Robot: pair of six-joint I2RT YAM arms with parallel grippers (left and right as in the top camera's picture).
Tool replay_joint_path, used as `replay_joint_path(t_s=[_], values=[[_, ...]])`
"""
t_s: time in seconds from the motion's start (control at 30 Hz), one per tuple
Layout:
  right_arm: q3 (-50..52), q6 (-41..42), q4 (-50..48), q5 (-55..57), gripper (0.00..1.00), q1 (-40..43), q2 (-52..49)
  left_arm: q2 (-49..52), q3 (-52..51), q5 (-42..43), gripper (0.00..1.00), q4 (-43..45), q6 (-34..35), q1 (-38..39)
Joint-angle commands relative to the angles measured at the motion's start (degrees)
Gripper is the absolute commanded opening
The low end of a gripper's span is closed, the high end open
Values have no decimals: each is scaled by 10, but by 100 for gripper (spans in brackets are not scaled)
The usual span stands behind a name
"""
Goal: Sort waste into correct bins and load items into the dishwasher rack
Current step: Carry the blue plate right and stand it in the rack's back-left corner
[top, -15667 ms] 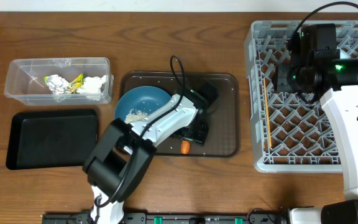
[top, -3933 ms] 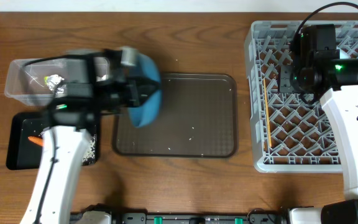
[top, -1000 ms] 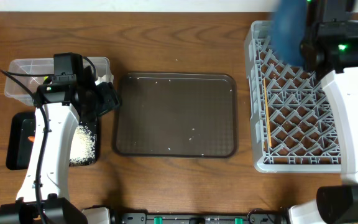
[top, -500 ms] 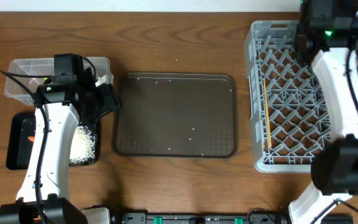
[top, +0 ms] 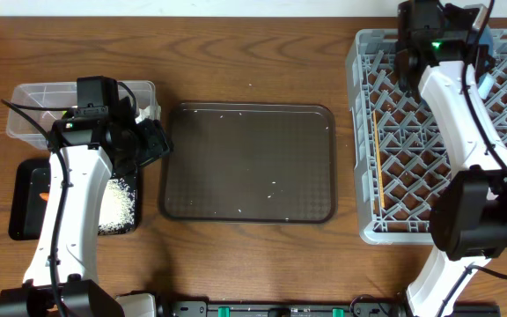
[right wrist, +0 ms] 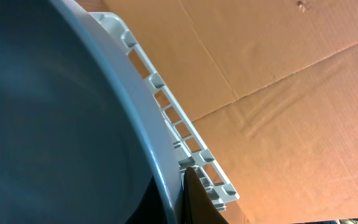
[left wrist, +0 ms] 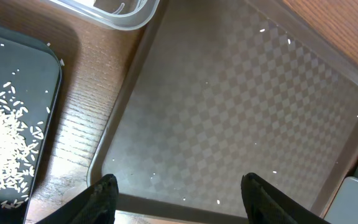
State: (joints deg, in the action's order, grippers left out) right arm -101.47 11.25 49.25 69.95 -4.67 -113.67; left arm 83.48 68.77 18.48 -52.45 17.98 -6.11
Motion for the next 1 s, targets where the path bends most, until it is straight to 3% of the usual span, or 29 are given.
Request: replay_joint_path(t_s=[0.0, 0.3, 0.8, 0.97], values=[[0, 5, 5, -4, 1, -3, -16, 4, 3, -2, 64, -2, -7, 0], [0, -25, 43, -103, 1, -7, -16, 4, 3, -2, 64, -2, -7, 0], [0, -25, 105, -127, 1, -59, -16, 4, 3, -2, 64, -2, -7, 0], [0, -25, 127, -201, 20, -82, -16, 4, 3, -2, 64, -2, -7, 0]])
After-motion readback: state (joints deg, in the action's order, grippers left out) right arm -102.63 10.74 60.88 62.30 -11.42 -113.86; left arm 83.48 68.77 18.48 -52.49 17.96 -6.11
